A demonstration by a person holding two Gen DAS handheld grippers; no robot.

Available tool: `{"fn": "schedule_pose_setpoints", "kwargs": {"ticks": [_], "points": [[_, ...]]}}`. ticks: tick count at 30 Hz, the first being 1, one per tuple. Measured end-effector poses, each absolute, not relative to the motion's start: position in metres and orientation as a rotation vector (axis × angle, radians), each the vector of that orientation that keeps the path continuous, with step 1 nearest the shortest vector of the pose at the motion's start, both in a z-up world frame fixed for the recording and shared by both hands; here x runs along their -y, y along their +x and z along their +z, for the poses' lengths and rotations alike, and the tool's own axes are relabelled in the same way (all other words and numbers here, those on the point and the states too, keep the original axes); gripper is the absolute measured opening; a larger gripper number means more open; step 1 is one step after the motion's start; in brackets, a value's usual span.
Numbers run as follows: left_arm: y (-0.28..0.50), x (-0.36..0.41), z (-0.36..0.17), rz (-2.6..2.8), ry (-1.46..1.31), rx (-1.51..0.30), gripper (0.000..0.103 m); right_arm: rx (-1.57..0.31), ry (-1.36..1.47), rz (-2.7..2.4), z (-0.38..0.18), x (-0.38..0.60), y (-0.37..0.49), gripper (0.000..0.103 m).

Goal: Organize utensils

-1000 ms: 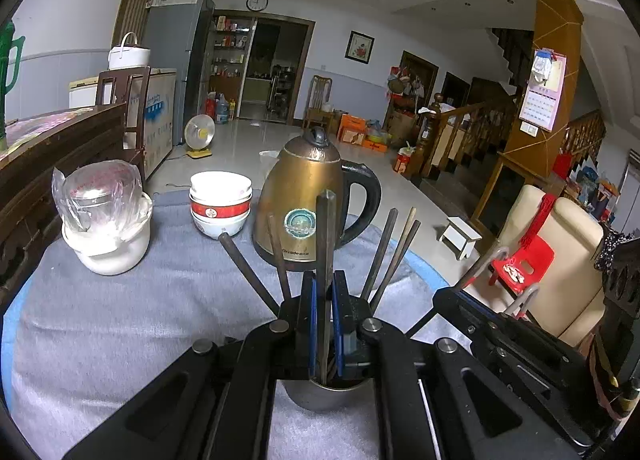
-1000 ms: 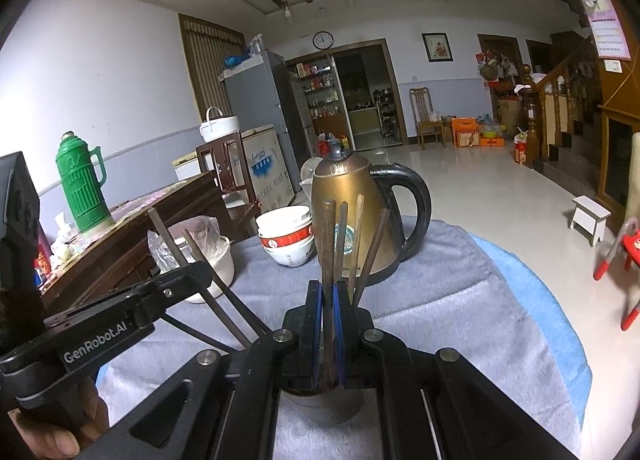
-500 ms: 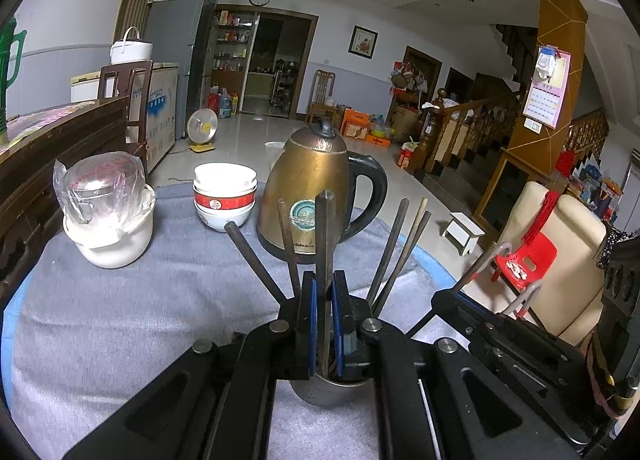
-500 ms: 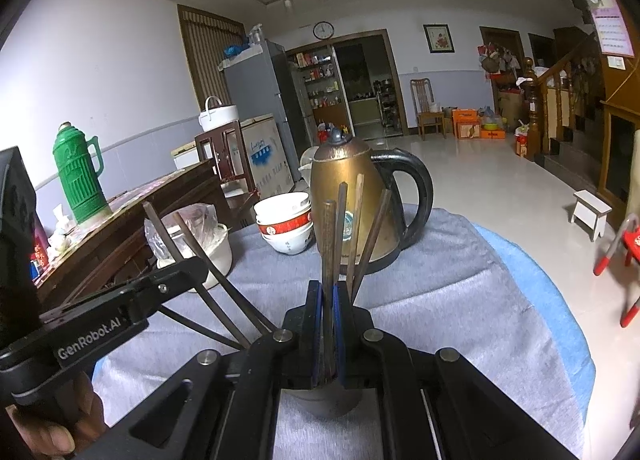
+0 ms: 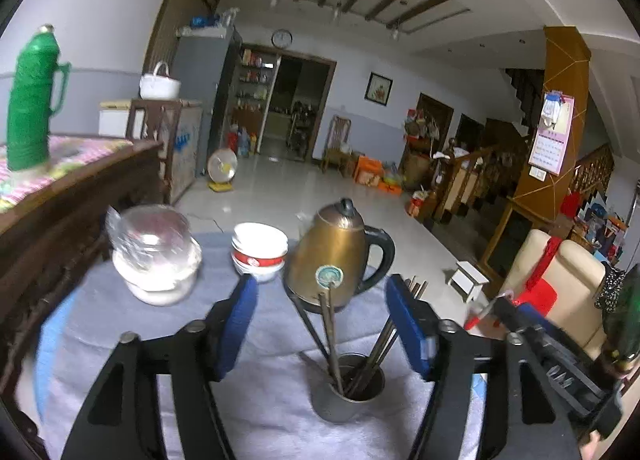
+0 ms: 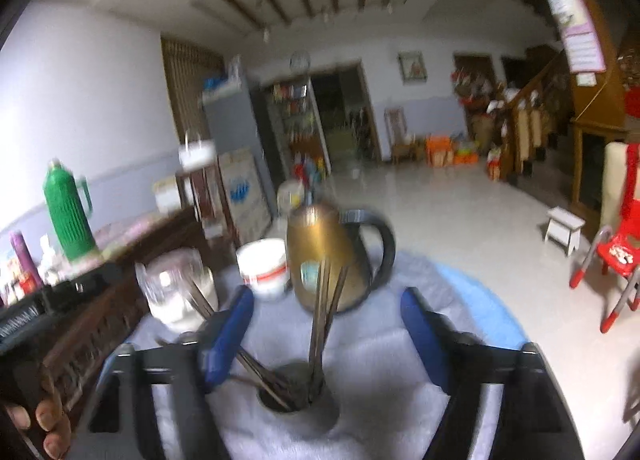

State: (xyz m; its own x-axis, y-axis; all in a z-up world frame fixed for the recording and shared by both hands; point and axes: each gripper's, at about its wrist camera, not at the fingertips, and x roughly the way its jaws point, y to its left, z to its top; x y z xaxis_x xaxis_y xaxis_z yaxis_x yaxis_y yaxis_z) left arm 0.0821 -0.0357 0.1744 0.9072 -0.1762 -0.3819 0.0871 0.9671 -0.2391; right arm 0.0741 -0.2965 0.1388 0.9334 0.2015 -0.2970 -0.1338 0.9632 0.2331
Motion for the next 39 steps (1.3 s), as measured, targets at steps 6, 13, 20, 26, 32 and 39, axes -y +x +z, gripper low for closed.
{"fn": "schedule_pose_setpoints", "kwargs": {"ticks": [6,13,20,26,32,39], "points": [[0.049,0.022,0.158,-0.084,-0.152,-0.468,0.085,-0.352,0.130,0.213,0.138,0.279,0.028,0.080],[0.037,0.020,0.112,-0.077,-0.160,-0.614,0.085,-0.503,0.080,0.232,0.088,0.254,-0.005,0.080],[0.027,0.029,0.099,-0.102,-0.133,-0.671,0.085,-0.540,0.047,0.217,0.076,0.244,-0.021,0.080],[0.025,0.033,0.103,-0.107,-0.123,-0.663,0.095,-0.521,0.031,0.210,0.086,0.241,-0.022,0.083],[0.026,0.039,0.107,-0.094,-0.077,-0.643,0.102,-0.505,0.012,0.196,0.094,0.242,-0.019,0.087],[0.029,0.042,0.109,-0.094,-0.072,-0.641,0.103,-0.510,0.001,0.148,0.096,0.248,-0.011,0.087]]}}
